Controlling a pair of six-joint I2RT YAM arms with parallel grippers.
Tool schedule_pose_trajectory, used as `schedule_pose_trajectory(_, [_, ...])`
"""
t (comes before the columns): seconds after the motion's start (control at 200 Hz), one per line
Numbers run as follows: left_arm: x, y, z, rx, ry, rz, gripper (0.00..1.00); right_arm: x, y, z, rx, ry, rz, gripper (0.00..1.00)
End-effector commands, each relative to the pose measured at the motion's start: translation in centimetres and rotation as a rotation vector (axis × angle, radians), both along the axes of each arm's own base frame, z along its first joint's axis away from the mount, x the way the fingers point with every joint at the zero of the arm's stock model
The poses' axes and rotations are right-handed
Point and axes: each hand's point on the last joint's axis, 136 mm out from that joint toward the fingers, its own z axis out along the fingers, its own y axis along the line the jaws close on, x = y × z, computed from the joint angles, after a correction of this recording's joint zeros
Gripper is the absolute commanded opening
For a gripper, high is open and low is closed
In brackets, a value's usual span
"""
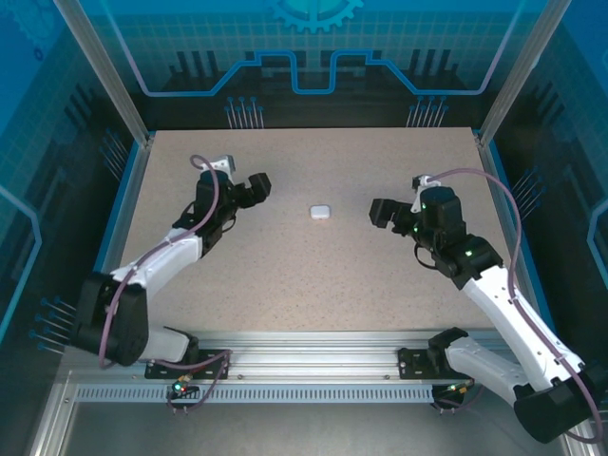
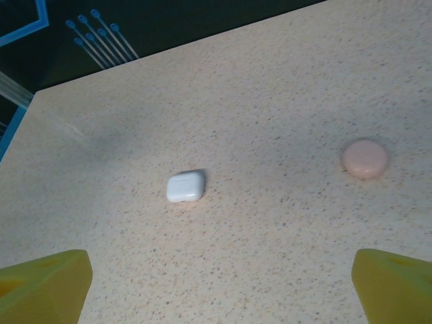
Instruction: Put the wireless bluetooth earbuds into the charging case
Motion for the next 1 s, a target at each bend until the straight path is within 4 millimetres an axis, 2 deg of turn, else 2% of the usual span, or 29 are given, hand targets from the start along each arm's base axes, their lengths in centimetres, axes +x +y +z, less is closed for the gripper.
schedule_pose_trajectory(0.0, [-1.4,1.9,0.7,0.119,-0.027,0.031,0.99,0.7,-1.6,1.3,-0.063,-0.004,-0.024,1.00])
schedule_pose_trajectory(0.29, [-4.4,3.5,4.9,0.200,-0.254,0.049,0.99,3.1,-5.8,1.0,-0.209,-0.012,-0.151,1.00])
schedule_pose_trajectory(0.5, [-6.1,4.0,6.1,0.280,-0.386,0.045,0.99,5.6,-8.9,0.4,-0.246,-0.027,-0.276,1.00])
schedule_pose_trajectory(0.705, [-6.7,4.3,5.3,0.420,-0.397,0.013,0.99,8.7,-10.5,-0.6,-0.339,-0.028,-0.336,1.00])
schedule_pose_trajectory(0.87, [-7.3,5.2,4.1,0.532,-0.381,0.026,0.99,10.2,-10.9,-0.4,-0.412,-0.071,-0.335,1.00])
schedule_pose_trajectory(0.995, [-7.1,5.4,2.5,0.591,-0.348,0.014,0.99,10.9,-10.7,-1.4,-0.461,-0.081,-0.296,1.00])
